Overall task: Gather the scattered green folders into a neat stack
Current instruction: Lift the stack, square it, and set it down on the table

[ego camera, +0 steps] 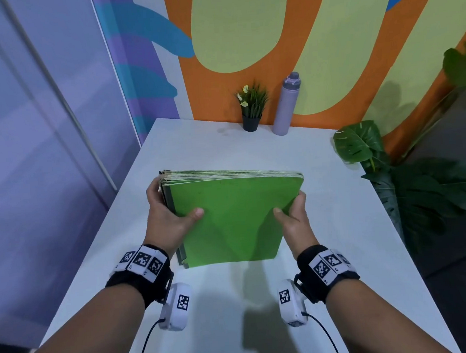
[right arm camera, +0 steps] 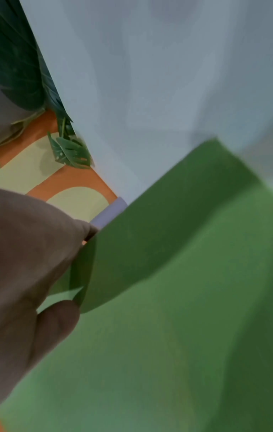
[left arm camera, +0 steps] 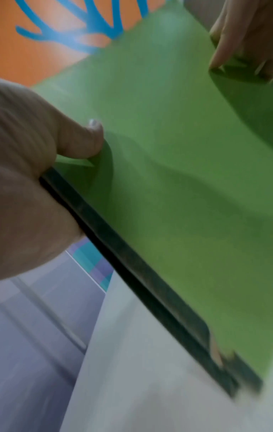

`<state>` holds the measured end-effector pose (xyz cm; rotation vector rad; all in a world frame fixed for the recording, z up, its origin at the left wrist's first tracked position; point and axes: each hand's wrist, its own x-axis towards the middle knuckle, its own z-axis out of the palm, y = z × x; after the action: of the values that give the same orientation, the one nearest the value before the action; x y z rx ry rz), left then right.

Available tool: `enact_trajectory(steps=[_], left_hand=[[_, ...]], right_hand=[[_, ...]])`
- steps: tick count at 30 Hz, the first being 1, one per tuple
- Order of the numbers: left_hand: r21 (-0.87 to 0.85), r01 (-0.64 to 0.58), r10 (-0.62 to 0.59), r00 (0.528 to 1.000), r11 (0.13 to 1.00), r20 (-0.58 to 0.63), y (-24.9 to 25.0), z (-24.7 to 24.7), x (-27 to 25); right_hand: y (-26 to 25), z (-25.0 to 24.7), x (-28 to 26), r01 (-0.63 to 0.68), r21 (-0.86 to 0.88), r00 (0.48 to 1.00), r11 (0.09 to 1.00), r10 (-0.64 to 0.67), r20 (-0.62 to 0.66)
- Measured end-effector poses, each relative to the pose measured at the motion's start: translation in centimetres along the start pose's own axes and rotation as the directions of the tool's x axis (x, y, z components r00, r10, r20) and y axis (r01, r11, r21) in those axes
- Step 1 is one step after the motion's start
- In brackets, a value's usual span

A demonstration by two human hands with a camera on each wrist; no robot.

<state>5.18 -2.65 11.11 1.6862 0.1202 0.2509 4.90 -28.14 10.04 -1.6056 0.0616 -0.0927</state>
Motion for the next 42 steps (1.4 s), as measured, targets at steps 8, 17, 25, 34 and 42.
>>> enact_trajectory(steps=[8, 17, 25, 34, 42], left_hand=[[0.118, 0.215, -0.224, 0.972, 0.969, 0.072, -3.5, 0.0, -1.6], [-0.199, 0.239, -0.247, 0.969, 0.95, -0.014, 0.7, 0.7, 0.3], [-0.258, 0.371, -0.4, 0.914, 0.892, -0.07, 0.5, 0.1, 1.7], [-0.374, 0.625, -0.669, 0.743, 0.685, 0.015, -4.1, 1.5, 1.6], [0.078, 0.505, -0.511, 0.845, 0.86, 0.159, -3.3, 2.5, 1.5]], right_hand=[[2.8, 0.0, -0.6, -0.077, -0.338, 0.997, 0.938, 0.062, -0.053], [-0.2, -2.4, 2.3, -0.007, -0.116, 0.992, 0.993, -0.007, -0.125], [0.2, -1.8, 1.0, -0.187, 0.598, 0.946, 0.78, 0.308, -0.106], [0.5, 2.7, -3.3, -0.545, 0.368, 0.836, 0.753, 0.454, 0.308], [1.3, -0.2, 0.3, -0.459, 0.644, 0.843, 0.611, 0.529, 0.099]])
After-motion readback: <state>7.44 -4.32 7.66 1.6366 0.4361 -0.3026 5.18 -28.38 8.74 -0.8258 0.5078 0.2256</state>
